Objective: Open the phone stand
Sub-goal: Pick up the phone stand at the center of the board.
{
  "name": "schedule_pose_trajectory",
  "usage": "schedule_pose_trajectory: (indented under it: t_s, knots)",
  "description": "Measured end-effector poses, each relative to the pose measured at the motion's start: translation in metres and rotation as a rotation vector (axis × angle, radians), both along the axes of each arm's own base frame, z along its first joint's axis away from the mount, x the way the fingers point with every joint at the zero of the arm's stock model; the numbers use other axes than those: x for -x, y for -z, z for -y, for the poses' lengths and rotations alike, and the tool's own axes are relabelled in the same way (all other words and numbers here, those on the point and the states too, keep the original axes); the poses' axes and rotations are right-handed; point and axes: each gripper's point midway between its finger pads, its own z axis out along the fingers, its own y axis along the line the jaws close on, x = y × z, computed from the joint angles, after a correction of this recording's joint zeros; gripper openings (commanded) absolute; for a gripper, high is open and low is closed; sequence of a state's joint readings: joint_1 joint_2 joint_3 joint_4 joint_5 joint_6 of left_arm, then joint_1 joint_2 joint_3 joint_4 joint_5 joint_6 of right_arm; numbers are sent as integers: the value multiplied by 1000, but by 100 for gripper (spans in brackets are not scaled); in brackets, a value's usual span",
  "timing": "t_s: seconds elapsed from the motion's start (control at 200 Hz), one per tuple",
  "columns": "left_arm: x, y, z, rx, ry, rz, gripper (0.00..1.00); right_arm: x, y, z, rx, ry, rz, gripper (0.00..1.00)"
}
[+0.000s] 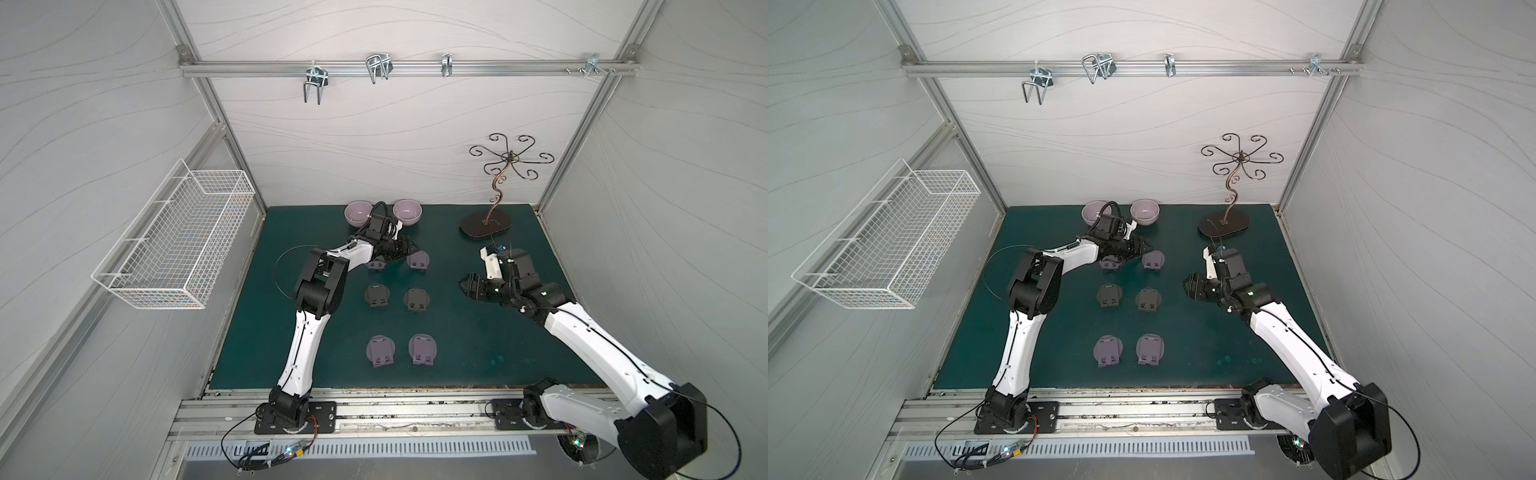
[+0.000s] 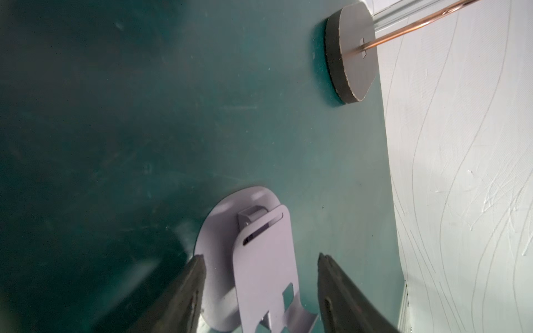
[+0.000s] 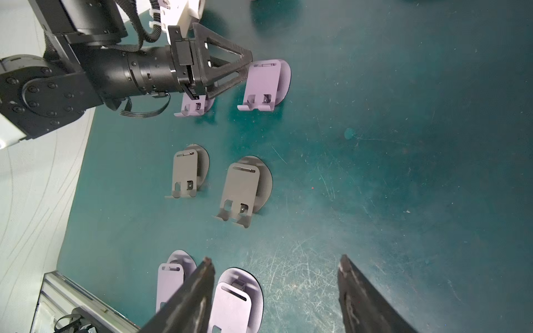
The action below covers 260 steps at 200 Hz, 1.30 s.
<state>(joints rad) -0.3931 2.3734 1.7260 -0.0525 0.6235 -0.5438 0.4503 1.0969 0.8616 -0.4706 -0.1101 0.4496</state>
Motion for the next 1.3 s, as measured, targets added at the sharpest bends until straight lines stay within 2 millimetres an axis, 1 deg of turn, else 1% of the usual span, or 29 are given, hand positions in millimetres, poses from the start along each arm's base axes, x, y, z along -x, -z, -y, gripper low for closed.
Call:
schedule_pose_trajectory:
  t_s: [0.23,0.355,0.515,0.785,0.925,1.016,1.051,1.101,1.156,1.301]
  knots:
    - [7,0,8,21,32,-14,64,-1,5,-1,-1,3,-10,67]
    - [10,2,11,33,45,-22,62,0,10,-2,0,2,-15,67]
    - [8,4,17,48,61,-22,59,0,10,-2,-1,1,-13,67]
    - [5,9,23,44,76,-25,41,-4,13,-4,-3,4,-13,67]
    - [7,12,26,24,86,-41,23,-5,15,-4,0,4,-19,67]
    - [11,15,30,19,100,-48,6,-4,17,-4,3,4,-24,67]
    - [10,11,33,35,108,-44,0,-4,18,-4,4,5,-26,67]
    - [10,-1,39,68,136,-24,0,-5,18,-4,7,6,-27,67]
    - [7,-9,44,76,143,-2,0,-5,19,-4,8,7,-29,67]
    - [8,-9,47,77,147,6,0,-5,19,-4,8,7,-30,67]
